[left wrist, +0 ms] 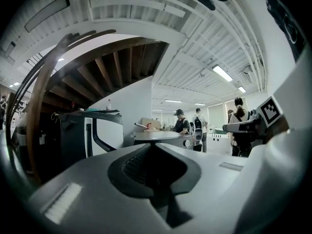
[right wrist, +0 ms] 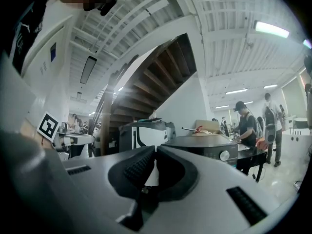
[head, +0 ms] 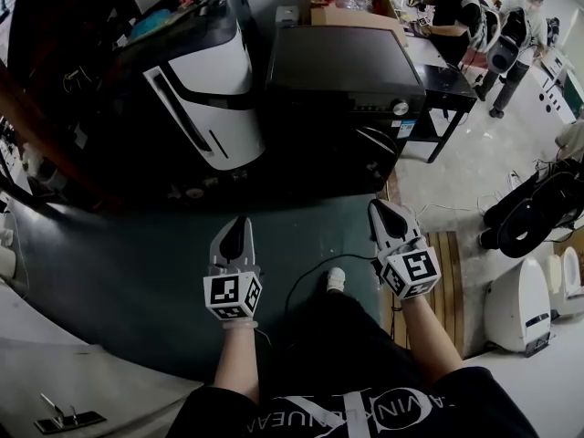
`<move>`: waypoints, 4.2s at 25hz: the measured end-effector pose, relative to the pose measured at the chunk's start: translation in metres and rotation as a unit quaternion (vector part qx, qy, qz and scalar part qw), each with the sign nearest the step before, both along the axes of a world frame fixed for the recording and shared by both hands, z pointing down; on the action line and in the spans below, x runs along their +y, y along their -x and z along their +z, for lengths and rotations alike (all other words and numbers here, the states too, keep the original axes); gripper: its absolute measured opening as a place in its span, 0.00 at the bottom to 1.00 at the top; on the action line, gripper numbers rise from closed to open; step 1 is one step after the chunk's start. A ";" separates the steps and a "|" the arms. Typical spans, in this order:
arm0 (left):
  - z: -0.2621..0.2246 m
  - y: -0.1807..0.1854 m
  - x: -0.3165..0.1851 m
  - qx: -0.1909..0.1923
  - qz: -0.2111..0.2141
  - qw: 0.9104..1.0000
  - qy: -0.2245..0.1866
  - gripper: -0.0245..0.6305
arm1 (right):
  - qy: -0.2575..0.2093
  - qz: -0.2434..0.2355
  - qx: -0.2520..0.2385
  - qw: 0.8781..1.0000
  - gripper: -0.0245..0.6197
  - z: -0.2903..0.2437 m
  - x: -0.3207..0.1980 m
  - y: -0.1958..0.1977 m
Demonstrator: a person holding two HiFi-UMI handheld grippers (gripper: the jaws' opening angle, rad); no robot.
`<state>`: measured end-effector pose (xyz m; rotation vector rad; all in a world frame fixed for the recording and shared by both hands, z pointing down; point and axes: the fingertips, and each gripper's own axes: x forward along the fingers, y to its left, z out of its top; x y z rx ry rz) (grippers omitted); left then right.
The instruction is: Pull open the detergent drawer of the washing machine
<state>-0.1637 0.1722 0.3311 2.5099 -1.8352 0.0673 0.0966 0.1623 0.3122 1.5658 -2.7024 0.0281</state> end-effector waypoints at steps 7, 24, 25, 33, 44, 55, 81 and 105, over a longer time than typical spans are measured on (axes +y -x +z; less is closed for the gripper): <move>0.009 -0.005 -0.052 0.033 0.016 0.999 0.013 0.19 | 0.016 -0.005 0.004 1.000 0.06 0.016 -0.049 0.004; 0.060 -0.038 -0.187 0.042 0.027 0.996 0.071 0.24 | 0.068 -0.022 0.011 0.997 0.06 0.063 -0.181 -0.002; 0.063 -0.039 -0.195 0.042 0.025 0.996 0.075 0.24 | 0.072 -0.023 0.011 0.997 0.06 0.067 -0.188 -0.003; 0.092 -0.056 -0.248 0.085 0.015 0.991 0.107 0.26 | 0.093 -0.030 -0.004 0.995 0.06 0.091 -0.238 -0.006; 0.141 -0.078 -0.303 0.108 0.031 0.983 0.143 0.26 | 0.107 -0.033 -0.014 0.994 0.06 0.136 -0.282 0.018; 0.191 -0.096 -0.378 0.267 0.051 0.948 0.166 0.30 | 0.129 -0.017 -0.023 0.991 0.06 0.175 -0.328 0.040; 0.205 -0.097 -0.464 0.542 0.107 0.829 0.084 0.32 | 0.145 -0.001 -0.044 0.988 0.06 0.228 -0.376 0.059; 0.182 -0.101 -0.480 0.641 0.154 0.751 0.036 0.27 | 0.151 0.000 -0.045 0.987 0.06 0.236 -0.379 0.062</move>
